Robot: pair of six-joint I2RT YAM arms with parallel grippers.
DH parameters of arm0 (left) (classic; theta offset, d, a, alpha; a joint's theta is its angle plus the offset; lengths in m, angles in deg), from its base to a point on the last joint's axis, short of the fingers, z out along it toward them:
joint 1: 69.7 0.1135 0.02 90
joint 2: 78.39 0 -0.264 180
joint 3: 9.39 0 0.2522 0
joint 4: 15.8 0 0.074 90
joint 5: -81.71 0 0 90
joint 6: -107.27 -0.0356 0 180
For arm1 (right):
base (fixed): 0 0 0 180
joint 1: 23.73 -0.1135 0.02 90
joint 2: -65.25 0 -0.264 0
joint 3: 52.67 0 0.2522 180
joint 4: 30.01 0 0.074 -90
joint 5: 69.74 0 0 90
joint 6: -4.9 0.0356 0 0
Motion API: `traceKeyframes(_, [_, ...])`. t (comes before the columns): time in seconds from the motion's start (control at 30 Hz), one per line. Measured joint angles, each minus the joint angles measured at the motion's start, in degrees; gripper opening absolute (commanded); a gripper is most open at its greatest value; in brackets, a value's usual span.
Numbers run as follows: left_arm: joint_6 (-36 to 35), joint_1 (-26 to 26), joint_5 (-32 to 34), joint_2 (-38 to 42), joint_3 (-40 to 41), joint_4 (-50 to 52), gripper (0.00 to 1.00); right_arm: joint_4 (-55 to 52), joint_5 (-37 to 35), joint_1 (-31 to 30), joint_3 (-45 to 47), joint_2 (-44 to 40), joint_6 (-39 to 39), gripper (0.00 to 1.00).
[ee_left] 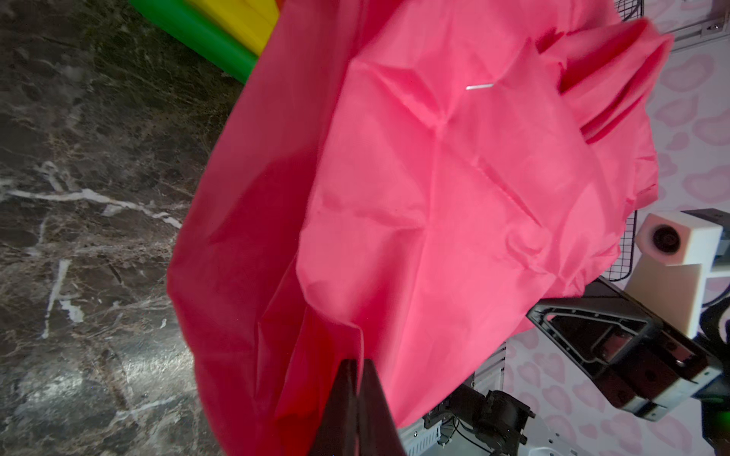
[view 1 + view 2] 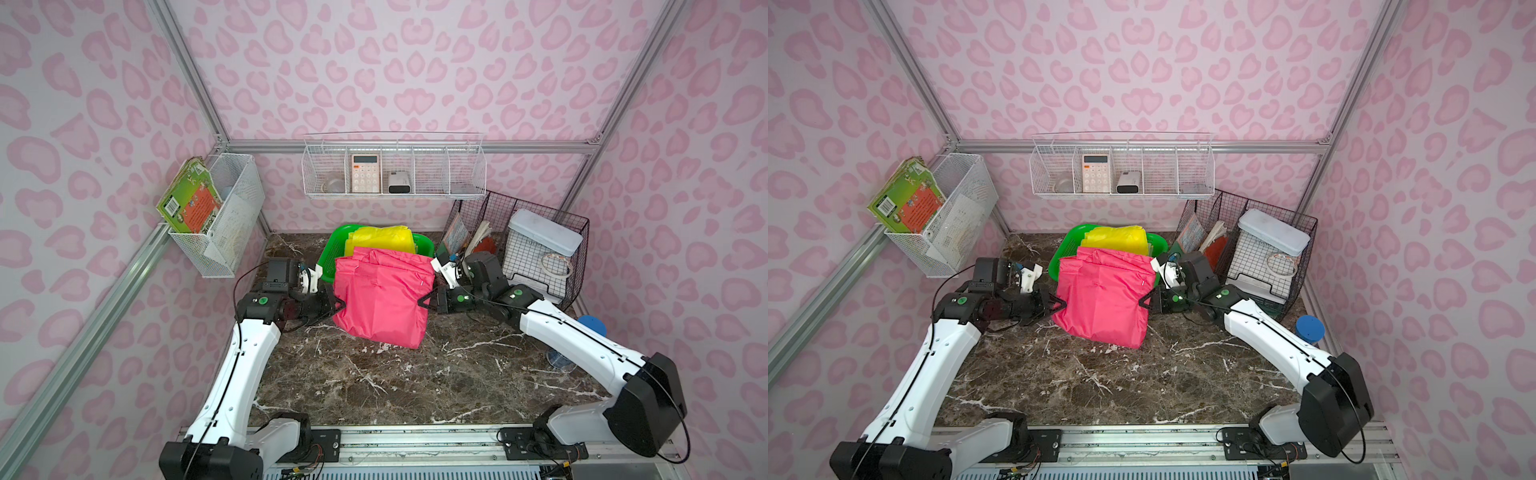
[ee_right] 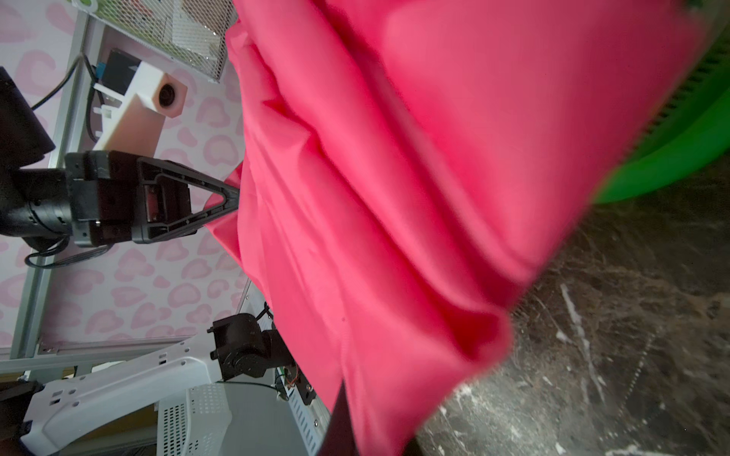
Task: Put the folded raincoat in the basket
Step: Place the raincoat in the basket.
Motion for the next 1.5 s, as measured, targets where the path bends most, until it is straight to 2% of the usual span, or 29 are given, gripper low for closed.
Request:
traceKeyframes(0.23, [-0.8,2.4,2.4,-12.5,-7.6,-4.5,0.00,4.7,0.3,2.0,-9.9,13.4,1.4,0.00])
traceKeyframes(0.37, [-2.3,4.9,2.4,-22.5,-13.4,-5.9,0.00,6.0,-1.1,2.9,-17.4,20.3,2.3,0.06])
traceKeyframes(0.57, [-2.6,6.1,1.1,-34.1,-21.3,-7.5,0.00,7.4,-2.5,5.3,-24.6,29.6,5.0,0.09])
traceKeyframes(0.8, [-2.5,6.3,-0.2,-40.7,-26.2,-7.8,0.00,7.1,-4.1,6.0,-29.4,36.0,6.4,0.17])
traceKeyframes(1.07, [-2.5,6.2,-0.8,-46.1,-31.8,-9.2,0.00,5.2,-8.1,6.1,-37.1,40.6,5.9,0.08])
traceKeyframes(1.17, [-2.3,6.2,-1.0,-47.6,-33.1,-10.2,0.00,5.2,-10.3,6.3,-38.5,41.7,5.6,0.08])
traceKeyframes(1.23, [-2.3,6.2,-1.0,-48.1,-33.4,-10.7,0.00,5.1,-11.5,6.6,-39.4,42.8,5.5,0.14])
traceKeyframes(1.3, [-2.3,6.2,-1.0,-48.2,-33.4,-10.9,0.00,4.8,-12.3,6.7,-40.2,43.6,5.5,0.31])
traceKeyframes(1.37, [-2.4,6.2,-1.0,-48.2,-33.4,-11.3,0.15,4.2,-13.0,6.7,-40.3,43.9,5.3,0.45])
traceKeyframes(1.5, [-3.3,6.2,-1.2,-48.2,-33.5,-11.8,0.56,2.6,-13.9,5.8,-39.7,42.8,4.6,0.57])
